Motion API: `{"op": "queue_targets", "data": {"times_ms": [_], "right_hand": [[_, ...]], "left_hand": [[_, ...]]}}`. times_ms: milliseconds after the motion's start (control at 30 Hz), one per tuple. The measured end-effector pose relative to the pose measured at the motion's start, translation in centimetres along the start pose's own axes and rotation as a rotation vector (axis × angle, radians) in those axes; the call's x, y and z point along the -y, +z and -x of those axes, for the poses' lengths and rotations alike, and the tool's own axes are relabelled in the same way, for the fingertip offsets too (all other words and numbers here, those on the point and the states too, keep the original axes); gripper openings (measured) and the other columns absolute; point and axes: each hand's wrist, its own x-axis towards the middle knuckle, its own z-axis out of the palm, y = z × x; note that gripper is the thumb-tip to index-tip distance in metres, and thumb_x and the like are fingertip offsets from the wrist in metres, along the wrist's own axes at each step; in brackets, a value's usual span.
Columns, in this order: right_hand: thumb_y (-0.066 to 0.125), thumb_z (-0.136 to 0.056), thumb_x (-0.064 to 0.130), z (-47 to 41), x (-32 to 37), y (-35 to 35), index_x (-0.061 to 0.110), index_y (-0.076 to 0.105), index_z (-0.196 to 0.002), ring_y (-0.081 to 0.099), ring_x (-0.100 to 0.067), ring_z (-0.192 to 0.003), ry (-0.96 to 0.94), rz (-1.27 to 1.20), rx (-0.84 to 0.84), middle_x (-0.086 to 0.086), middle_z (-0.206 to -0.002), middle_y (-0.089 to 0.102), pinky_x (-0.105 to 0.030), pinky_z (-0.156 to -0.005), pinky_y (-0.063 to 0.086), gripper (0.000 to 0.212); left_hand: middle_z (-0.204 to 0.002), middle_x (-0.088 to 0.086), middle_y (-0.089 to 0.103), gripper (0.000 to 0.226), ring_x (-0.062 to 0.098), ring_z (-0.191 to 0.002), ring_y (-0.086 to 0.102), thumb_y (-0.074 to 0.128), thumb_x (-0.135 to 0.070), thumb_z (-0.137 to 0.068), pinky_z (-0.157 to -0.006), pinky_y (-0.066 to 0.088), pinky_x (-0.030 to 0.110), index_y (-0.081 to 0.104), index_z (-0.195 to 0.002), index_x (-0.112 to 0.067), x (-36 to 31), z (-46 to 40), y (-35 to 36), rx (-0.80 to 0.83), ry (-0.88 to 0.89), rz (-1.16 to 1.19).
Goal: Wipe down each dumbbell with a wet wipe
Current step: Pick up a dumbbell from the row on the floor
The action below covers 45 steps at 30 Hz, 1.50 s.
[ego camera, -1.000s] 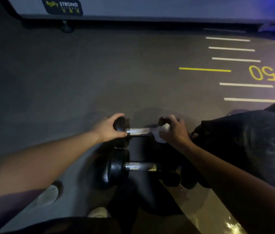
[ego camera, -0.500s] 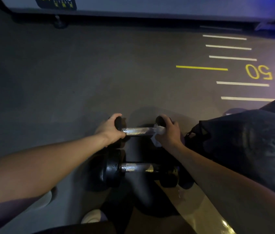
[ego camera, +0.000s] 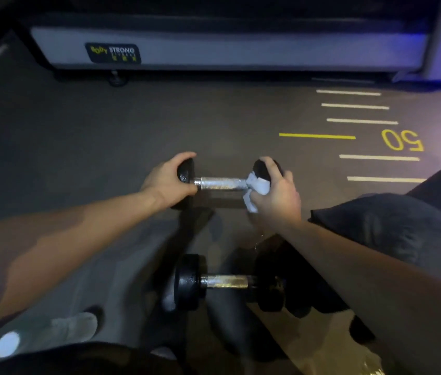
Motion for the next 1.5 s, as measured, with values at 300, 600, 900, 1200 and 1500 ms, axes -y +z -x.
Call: {"op": "queue_targets", "data": {"times_ms": [300, 600, 900, 1200, 1500], "right_hand": [[0.069, -0.071, 0.026, 2.8, 3.8, -17.3, 0.049, 0.038, -0.138, 0.057, -0.033, -0.096, -0.091, 0.038, -0.237, -0.004, -0.115, 0.046, -0.031, -0.075, 0.040, 0.077], [0.070, -0.072, 0.027, 13.2, -4.2, -30.4, 0.045, 0.038, -0.142, 0.058, -0.034, -0.104, -0.034, 0.119, -0.439, -0.006, -0.125, 0.049, -0.032, -0.075, 0.039, 0.079], [0.068, -0.075, 0.029, 15.3, -10.7, -33.8, 0.045, 0.041, -0.140, 0.056, -0.034, -0.103, 0.027, 0.185, -0.407, -0.005, -0.111, 0.050, -0.032, -0.071, 0.038, 0.072], [0.065, -0.077, 0.029, 12.7, -11.4, -32.2, 0.048, 0.040, -0.139, 0.057, -0.032, -0.098, 0.040, 0.150, -0.369, -0.006, -0.111, 0.052, -0.034, -0.074, 0.041, 0.069], [0.063, -0.079, 0.032, 12.3, -12.1, -29.4, 0.044, 0.038, -0.135, 0.057, -0.043, -0.102, 0.087, 0.145, -0.232, -0.009, -0.121, 0.046, -0.044, -0.087, 0.050, 0.062]], "left_hand": [[-0.130, -0.003, 0.063, 0.075, 0.025, -0.114, 0.061, 0.078, -0.027, -0.075, -0.092, 0.055, 0.036, 0.048, -0.141, -0.047, -15.1, 6.0, -5.9, -0.156, 0.275, 0.087], [-0.118, -0.011, 0.066, 0.075, 0.020, -0.106, 0.062, 0.077, -0.031, -0.069, -0.087, 0.055, 0.036, 0.049, -0.133, -0.056, -26.6, 15.4, -0.1, -0.098, 0.462, 0.106], [-0.119, -0.012, 0.067, 0.068, 0.022, -0.111, 0.063, 0.078, -0.033, -0.069, -0.089, 0.053, 0.033, 0.055, -0.130, -0.053, -29.8, 17.5, 6.1, -0.011, 0.468, 0.071], [-0.114, -0.013, 0.066, 0.069, 0.024, -0.100, 0.065, 0.077, -0.035, -0.066, -0.078, 0.060, 0.039, 0.054, -0.128, -0.056, -29.2, 13.9, 6.5, 0.016, 0.430, 0.029], [-0.126, -0.010, 0.064, 0.073, 0.024, -0.109, 0.063, 0.074, -0.047, -0.071, -0.088, 0.054, 0.036, 0.044, -0.137, -0.056, -25.8, 11.6, 7.4, 0.087, 0.516, -0.077]]}}
